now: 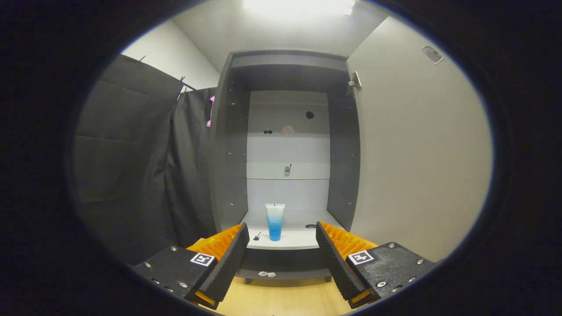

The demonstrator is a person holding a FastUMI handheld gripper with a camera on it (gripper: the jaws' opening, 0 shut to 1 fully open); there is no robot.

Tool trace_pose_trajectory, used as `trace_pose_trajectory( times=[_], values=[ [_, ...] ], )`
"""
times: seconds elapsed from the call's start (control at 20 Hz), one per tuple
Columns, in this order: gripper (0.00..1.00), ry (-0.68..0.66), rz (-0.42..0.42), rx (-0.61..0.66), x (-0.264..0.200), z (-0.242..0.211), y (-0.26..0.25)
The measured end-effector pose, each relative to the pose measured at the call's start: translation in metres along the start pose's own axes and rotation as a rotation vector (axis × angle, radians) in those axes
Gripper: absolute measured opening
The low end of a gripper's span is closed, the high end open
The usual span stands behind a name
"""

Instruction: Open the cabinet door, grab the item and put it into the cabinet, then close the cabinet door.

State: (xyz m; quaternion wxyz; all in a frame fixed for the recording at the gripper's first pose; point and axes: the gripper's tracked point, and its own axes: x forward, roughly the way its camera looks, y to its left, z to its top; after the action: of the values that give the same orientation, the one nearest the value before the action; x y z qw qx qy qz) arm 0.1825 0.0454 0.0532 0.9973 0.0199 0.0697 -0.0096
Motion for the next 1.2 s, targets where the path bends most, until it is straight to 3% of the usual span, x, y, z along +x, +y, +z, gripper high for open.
trace_pose_trajectory(
  times=[0.7, 1.2],
  values=[
    [0.94, -0.015, 0.02, -0.018, -0.169, -0.019, -0.033],
    [0.95, -0.014, -0.185, -0.051, -0.223, -0.021, -0.153]
  ],
)
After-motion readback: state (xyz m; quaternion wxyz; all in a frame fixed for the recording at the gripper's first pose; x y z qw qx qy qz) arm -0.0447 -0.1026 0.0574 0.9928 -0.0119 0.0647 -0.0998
